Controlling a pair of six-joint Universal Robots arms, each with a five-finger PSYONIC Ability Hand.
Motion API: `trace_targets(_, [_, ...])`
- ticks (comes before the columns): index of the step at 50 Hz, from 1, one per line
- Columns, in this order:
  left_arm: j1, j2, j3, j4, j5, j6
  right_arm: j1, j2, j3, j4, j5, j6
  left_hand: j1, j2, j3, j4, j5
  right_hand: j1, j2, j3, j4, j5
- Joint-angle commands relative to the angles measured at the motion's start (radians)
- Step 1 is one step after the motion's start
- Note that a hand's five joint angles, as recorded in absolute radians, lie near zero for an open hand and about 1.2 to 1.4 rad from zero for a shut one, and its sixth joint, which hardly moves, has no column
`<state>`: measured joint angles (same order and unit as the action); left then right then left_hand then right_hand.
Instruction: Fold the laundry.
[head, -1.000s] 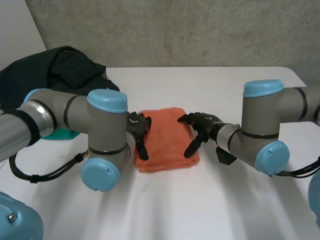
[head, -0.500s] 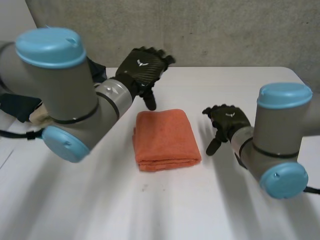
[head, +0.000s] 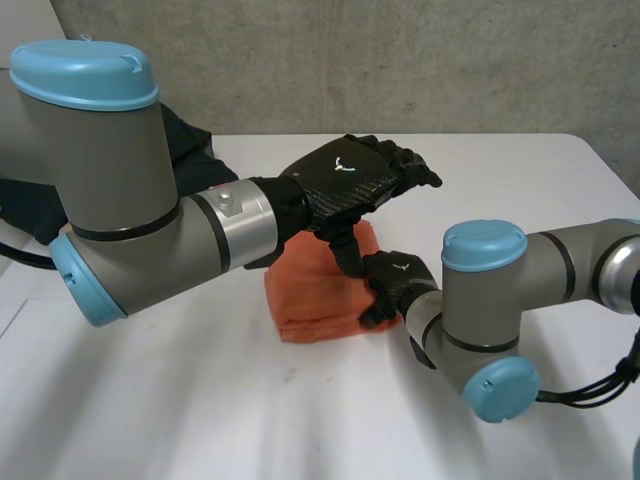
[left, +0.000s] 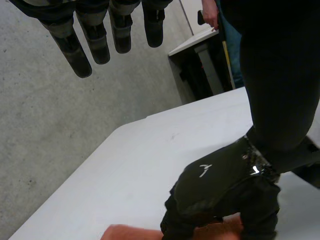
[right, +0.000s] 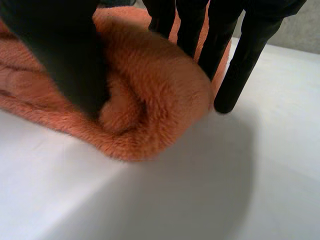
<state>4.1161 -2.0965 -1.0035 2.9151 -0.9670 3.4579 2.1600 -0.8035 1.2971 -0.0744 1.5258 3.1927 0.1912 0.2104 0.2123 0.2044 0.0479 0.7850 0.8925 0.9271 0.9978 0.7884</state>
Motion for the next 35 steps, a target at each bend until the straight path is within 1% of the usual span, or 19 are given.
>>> trace_targets(1, [-0.002,0.001,-0.001,0.001,-0.003,0.000,-0.015,-0.016,-0.019,-0.094,0.042,-0.002,-0.013,-0.032,-0.034,-0.026,-0.044,0.611,0.504,0.469,0.398,0.433])
trace_targets(4, [-0.002,0.003,0.000,0.001,-0.003,0.000,-0.032,-0.051,-0.030,-0.114,0.056,-0.002,-0.010,-0.029,-0.031,-0.023,-0.041,0.611,0.504,0.469,0.398,0.433])
trace_targets(7, [-0.002,0.010,0.006,0.001,-0.006,-0.002,-0.071,-0.055,-0.048,-0.114,0.053,-0.007,-0.010,-0.029,-0.031,-0.023,-0.041,0.611,0.504,0.469,0.398,0.433])
trace_targets(8, [-0.002,0.016,0.006,0.001,-0.006,-0.002,-0.135,-0.051,-0.076,-0.110,0.051,-0.025,-0.010,-0.029,-0.031,-0.023,-0.041,0.611,0.504,0.469,0.398,0.433])
trace_targets(10, [-0.004,0.038,0.011,0.003,-0.009,-0.005,-0.195,-0.040,-0.100,-0.108,0.051,-0.049,-0.010,-0.029,-0.031,-0.023,-0.041,0.611,0.504,0.469,0.398,0.433])
trace_targets(11, [-0.004,0.044,0.014,0.003,-0.009,-0.005,-0.248,-0.022,-0.128,-0.113,0.053,-0.083,-0.013,-0.032,-0.034,-0.026,-0.044,0.611,0.504,0.469,0.398,0.433])
trace_targets(13, [-0.010,0.061,0.034,0.003,-0.010,-0.013,-0.293,0.003,-0.166,-0.114,0.062,-0.120,-0.010,-0.029,-0.031,-0.023,-0.041,0.611,0.504,0.469,0.398,0.433])
trace_targets(14, [-0.013,0.069,0.043,0.003,-0.010,-0.019,-0.337,0.035,-0.223,-0.113,0.063,-0.141,-0.013,-0.032,-0.034,-0.026,-0.044,0.611,0.504,0.469,0.398,0.433])
trace_targets(17, [-0.020,0.092,0.059,0.004,-0.009,-0.049,-0.382,0.084,-0.307,-0.110,0.070,-0.157,-0.013,-0.032,-0.034,-0.026,-0.044,0.611,0.504,0.469,0.398,0.433])
trace_targets(18, [-0.022,0.098,0.060,0.007,-0.009,-0.058,-0.422,0.127,-0.376,-0.108,0.073,-0.157,-0.013,-0.032,-0.034,-0.026,-0.044,0.611,0.504,0.469,0.398,0.433])
trace_targets(22, [-0.023,0.110,0.062,0.035,-0.009,-0.095,-0.522,0.222,-0.548,-0.076,0.094,-0.160,-0.013,-0.032,-0.034,-0.026,-0.044,0.611,0.504,0.469,0.398,0.433])
trace_targets(23, [-0.023,0.112,0.060,0.038,-0.009,-0.100,-0.538,0.249,-0.600,-0.055,0.100,-0.162,-0.010,-0.029,-0.031,-0.023,-0.041,0.611,0.504,0.469,0.398,0.433])
trace_targets(24, [-0.023,0.112,0.060,0.041,-0.009,-0.101,-0.564,0.309,-0.699,-0.012,0.109,-0.163,-0.010,-0.029,-0.031,-0.023,-0.041,0.611,0.504,0.469,0.398,0.433])
trace_targets(27, [-0.025,0.110,0.057,0.044,-0.009,-0.111,-0.592,0.398,-0.862,0.057,0.116,-0.169,-0.010,-0.029,-0.031,-0.023,-0.041,0.611,0.504,0.469,0.398,0.433])
trace_targets(28, [-0.025,0.110,0.057,0.044,-0.009,-0.111,-0.615,0.459,-0.980,0.112,0.116,-0.171,-0.010,-0.029,-0.031,-0.023,-0.041,0.611,0.504,0.469,0.398,0.433])
trace_targets(29, [-0.023,0.110,0.056,0.044,-0.009,-0.109,-0.630,0.484,-1.030,0.135,0.116,-0.171,-0.007,-0.026,-0.028,-0.020,-0.038,0.611,0.504,0.469,0.398,0.433])
trace_targets(31, [-0.023,0.108,0.052,0.044,-0.010,-0.109,-0.657,0.507,-1.078,0.157,0.106,-0.171,-0.007,-0.026,-0.028,-0.020,-0.038,0.611,0.504,0.469,0.398,0.433])
trace_targets(34, [-0.025,0.107,0.051,0.044,-0.010,-0.109,-0.680,0.506,-1.065,0.134,0.086,-0.174,-0.007,-0.026,-0.028,-0.020,-0.038,0.611,0.504,0.469,0.398,0.433])
trace_targets(35, [-0.025,0.107,0.051,0.044,-0.010,-0.109,-0.692,0.507,-1.062,0.133,0.068,-0.175,-0.007,-0.026,-0.028,-0.020,-0.038,0.611,0.504,0.469,0.398,0.433])
